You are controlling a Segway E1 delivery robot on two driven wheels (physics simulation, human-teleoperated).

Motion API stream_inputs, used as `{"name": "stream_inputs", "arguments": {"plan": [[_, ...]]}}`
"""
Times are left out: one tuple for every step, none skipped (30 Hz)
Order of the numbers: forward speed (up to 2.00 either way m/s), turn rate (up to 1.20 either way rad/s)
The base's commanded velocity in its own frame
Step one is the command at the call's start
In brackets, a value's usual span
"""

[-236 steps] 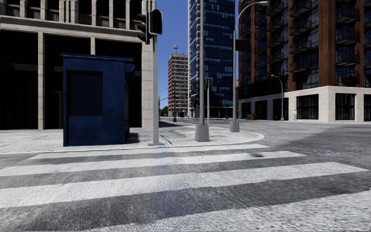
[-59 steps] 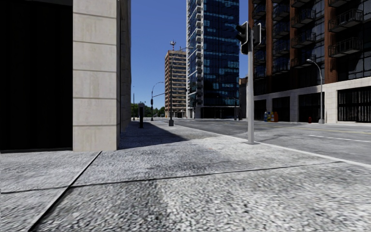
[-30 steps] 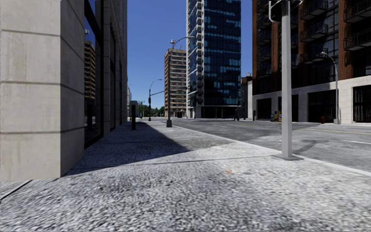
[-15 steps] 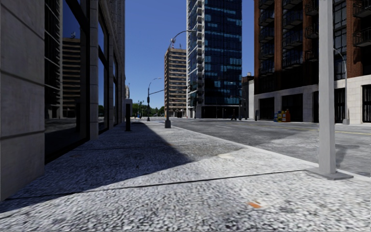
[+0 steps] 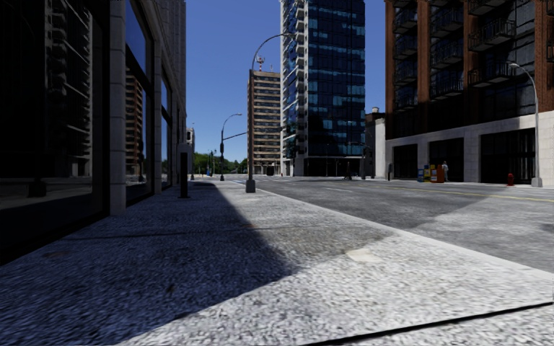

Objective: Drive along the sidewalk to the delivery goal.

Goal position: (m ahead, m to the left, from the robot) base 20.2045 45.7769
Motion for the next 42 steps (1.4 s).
{"name": "stream_inputs", "arguments": {"plan": [[2.00,0.77],[2.00,0.84],[2.00,0.86],[2.00,0.86],[2.00,0.87],[2.00,0.87],[2.00,0.87],[2.00,0.68],[2.00,0.55],[2.00,0.50],[2.00,0.50],[2.00,0.24],[2.00,0.07],[2.00,0.02],[2.00,0.00],[2.00,0.00],[2.00,0.00],[2.00,0.00],[2.00,0.00],[2.00,0.00],[2.00,0.00],[2.00,0.00],[2.00,0.00],[2.00,0.00],[2.00,0.00],[2.00,0.00],[2.00,0.00],[2.00,0.00],[2.00,0.00],[2.00,0.00],[2.00,0.00],[2.00,0.00],[2.00,0.00],[2.00,0.00],[2.00,0.00],[2.00,0.00],[2.00,0.00],[2.00,0.00],[2.00,0.00],[2.00,0.00],[2.00,0.00],[2.00,0.00]]}}
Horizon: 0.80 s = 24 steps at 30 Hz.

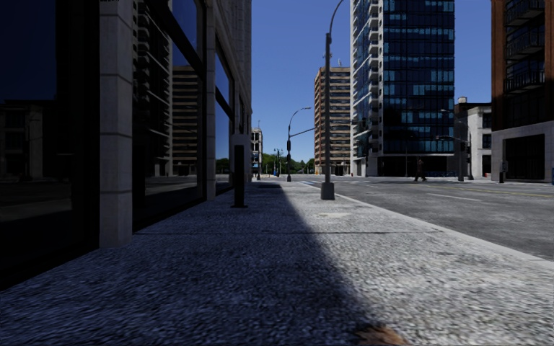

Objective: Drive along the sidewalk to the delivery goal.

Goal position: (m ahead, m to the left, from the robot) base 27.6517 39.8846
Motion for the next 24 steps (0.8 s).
{"name": "stream_inputs", "arguments": {"plan": [[2.00,0.00],[2.00,0.00],[2.00,0.00],[2.00,0.00],[2.00,0.00],[2.00,-0.27],[2.00,-0.74],[2.00,-0.93],[2.00,-0.93],[2.00,-0.97],[2.00,-0.24],[2.00,0.00],[2.00,0.00],[2.00,0.00],[2.00,0.00],[2.00,0.00],[2.00,0.00],[2.00,0.00],[2.00,0.00],[2.00,0.00],[2.00,0.00],[2.00,0.00],[2.00,0.00],[2.00,0.00]]}}
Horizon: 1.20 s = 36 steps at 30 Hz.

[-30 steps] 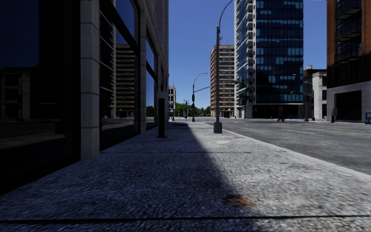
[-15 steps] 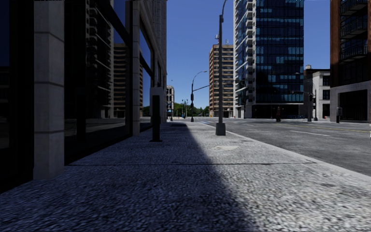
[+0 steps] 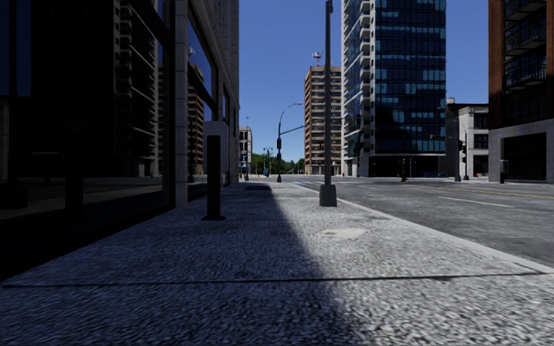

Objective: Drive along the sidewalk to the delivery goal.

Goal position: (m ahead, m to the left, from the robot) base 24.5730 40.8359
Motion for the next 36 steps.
{"name": "stream_inputs", "arguments": {"plan": [[2.00,0.00],[2.00,0.00],[2.00,0.00],[2.00,0.00],[2.00,0.00],[2.00,0.00],[2.00,0.00],[2.00,0.00],[2.00,0.00],[2.00,0.00],[2.00,0.00],[2.00,0.00],[2.00,0.00],[2.00,0.00],[2.00,0.00],[2.00,0.00],[2.00,0.00],[2.00,0.00],[2.00,0.00],[2.00,-0.38],[2.00,-0.83],[2.00,-0.83],[2.00,-0.96],[2.00,-0.94],[2.00,-0.09],[2.00,0.00],[2.00,0.00],[2.00,0.00],[2.00,0.00],[2.00,0.00],[2.00,0.00],[2.00,0.00],[2.00,0.00],[2.00,0.00],[2.00,0.00],[2.00,0.00]]}}
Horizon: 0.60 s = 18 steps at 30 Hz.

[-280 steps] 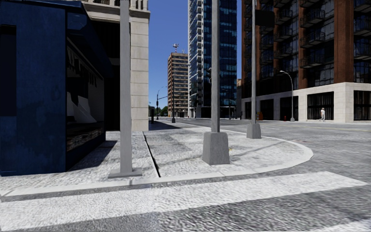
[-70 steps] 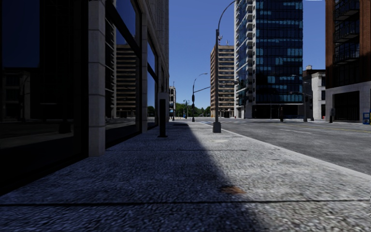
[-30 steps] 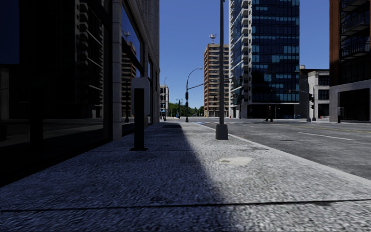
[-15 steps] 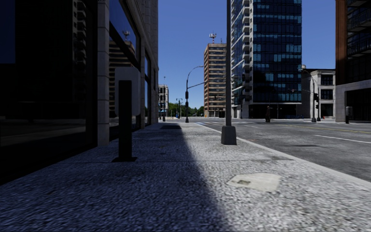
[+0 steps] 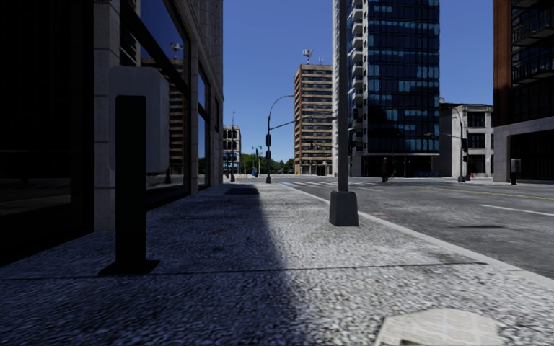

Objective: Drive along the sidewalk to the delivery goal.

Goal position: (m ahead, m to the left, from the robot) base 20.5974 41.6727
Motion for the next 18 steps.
{"name": "stream_inputs", "arguments": {"plan": [[2.00,0.00],[2.00,0.00],[2.00,0.00],[2.00,0.00],[2.00,0.00],[2.00,0.00],[2.00,0.00],[2.00,0.00],[2.00,0.00],[2.00,0.00],[2.00,0.00],[2.00,0.00],[2.00,0.00],[2.00,0.00],[2.00,0.00],[2.00,0.00],[2.00,0.00],[2.00,0.00]]}}
